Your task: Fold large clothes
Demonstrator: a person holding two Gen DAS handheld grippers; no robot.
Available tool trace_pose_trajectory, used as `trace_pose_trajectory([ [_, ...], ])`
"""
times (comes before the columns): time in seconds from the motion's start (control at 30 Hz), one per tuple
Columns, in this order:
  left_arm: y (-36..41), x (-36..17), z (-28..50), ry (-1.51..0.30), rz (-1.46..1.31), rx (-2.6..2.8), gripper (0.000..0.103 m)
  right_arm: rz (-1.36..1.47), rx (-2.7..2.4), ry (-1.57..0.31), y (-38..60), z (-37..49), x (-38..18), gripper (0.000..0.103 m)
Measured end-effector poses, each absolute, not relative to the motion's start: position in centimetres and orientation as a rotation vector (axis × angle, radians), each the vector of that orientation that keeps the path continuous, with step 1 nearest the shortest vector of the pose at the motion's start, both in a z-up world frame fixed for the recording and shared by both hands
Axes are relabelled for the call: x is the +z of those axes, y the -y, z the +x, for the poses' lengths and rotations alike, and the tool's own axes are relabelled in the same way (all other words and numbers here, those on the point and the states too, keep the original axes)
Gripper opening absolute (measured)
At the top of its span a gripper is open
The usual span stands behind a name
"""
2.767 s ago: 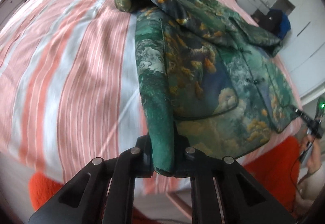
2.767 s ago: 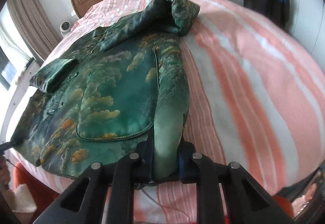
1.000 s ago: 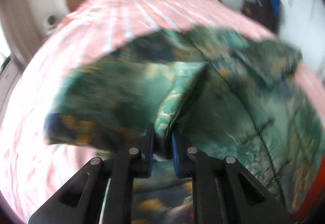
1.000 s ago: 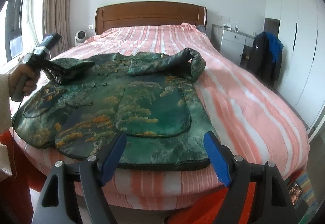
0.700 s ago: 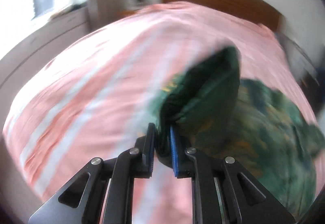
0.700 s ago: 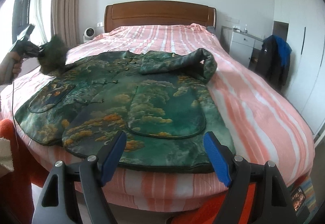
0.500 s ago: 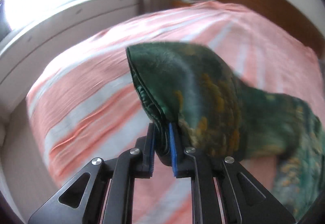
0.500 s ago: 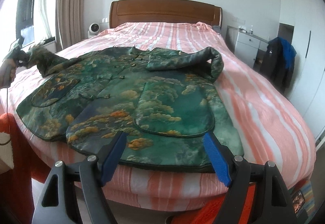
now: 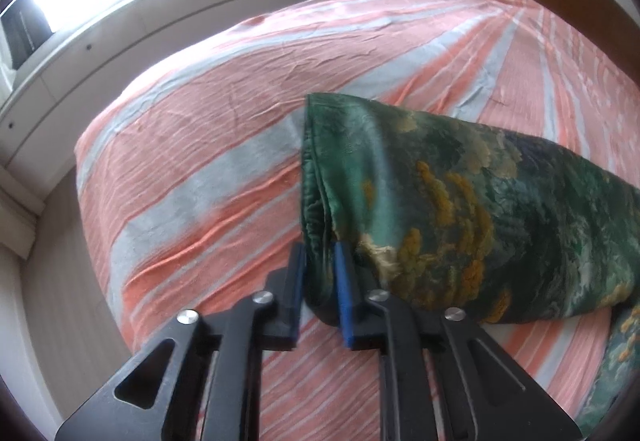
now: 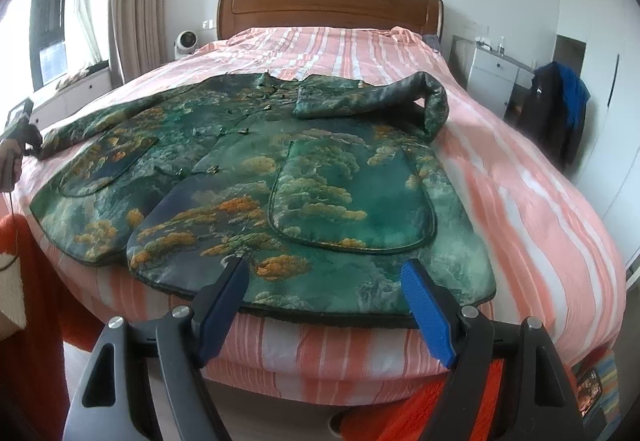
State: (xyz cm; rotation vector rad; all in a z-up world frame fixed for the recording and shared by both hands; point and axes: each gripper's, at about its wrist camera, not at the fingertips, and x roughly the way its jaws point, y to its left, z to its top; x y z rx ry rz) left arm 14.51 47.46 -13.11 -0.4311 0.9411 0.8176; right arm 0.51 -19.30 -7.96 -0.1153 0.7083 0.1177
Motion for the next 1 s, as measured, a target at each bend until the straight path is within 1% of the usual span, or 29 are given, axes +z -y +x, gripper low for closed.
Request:
trace_pose_trajectory([
  [0.03,-47.5,-13.0,14.5,-0.941,-0.431,0.826,0.027,-0.103,0.117,-0.708,19.6,0.6,-7.7,0.078],
  [0.07,-47.6,-12.8,14.2,-0.942,-0.429,0.833,0.042,-0.093,0.114,-0.706,20.0,0.9,-7.4,0.078],
  [0.1,-47.4,-12.6,13.8,-0.943,-0.421,0.842,0.057,-0.088,0.109,-0.708,20.4,1.5,-7.0,0.081],
  [0.13,-47.2,-12.3,13.4,-0.939,-0.412,0.847,0.062,-0.087,0.109,-0.715,20.9,2.3,-6.4,0.087],
  [0.17,-46.9,-11.9,12.9,-0.929,-0.402,0.842,0.067,-0.086,0.111,-0.721,21.3,3.1,-6.0,0.091],
  [0.2,-46.4,-11.6,12.5,-0.92,-0.392,0.825,0.071,-0.086,0.115,-0.726,21.9,4.2,-5.4,0.091],
  [0.27,-45.1,-11.0,11.7,-0.913,-0.366,0.792,0.074,-0.115,0.115,-0.731,22.4,6.8,-4.1,0.093],
  [0.33,-43.1,-10.3,10.8,-0.899,-0.334,0.756,0.076,-0.196,0.116,-0.735,22.0,10.1,-3.0,0.095],
  [0.4,-40.7,-9.5,9.9,-0.88,-0.311,0.712,0.078,-0.338,0.151,-0.738,19.9,14.1,-2.9,0.096],
  [0.43,-39.6,-9.2,9.5,-0.871,-0.303,0.691,0.078,-0.408,0.171,-0.743,18.8,15.7,-3.3,0.099],
  [0.53,-36.1,-7.9,8.4,-0.842,-0.275,0.62,0.081,-0.679,0.238,-0.762,14.1,21.3,-6.5,0.099],
  [0.63,-33.5,-7.1,8.1,-0.829,-0.244,0.569,0.086,-0.996,0.153,-0.685,10.5,26.8,-11.3,0.098],
  [0.7,-32.2,-6.9,7.9,-0.834,-0.212,0.542,0.086,-1.099,0.127,-0.651,9.3,29.0,-13.2,0.097],
  [0.73,-31.7,-7.0,7.9,-0.84,-0.197,0.538,0.086,-1.111,0.131,-0.648,8.9,30.1,-13.6,0.093],
  [0.8,-31.1,-7.2,7.9,-0.855,-0.172,0.535,0.086,-1.032,0.147,-0.699,9.3,31.6,-12.8,0.034],
  [0.83,-31.0,-7.4,7.8,-0.86,-0.175,0.533,0.086,-0.966,0.117,-0.705,10.2,32.2,-11.5,0.009],
  [0.9,-30.9,-7.6,7.5,-0.86,-0.202,0.521,0.086,-0.815,0.06,-0.66,13.3,32.4,-8.0,0.009],
  [1.0,-30.4,-7.6,7.4,-0.85,-0.247,0.5,0.086,-0.559,-0.052,-0.635,21.2,32.0,-2.3,0.009],
])
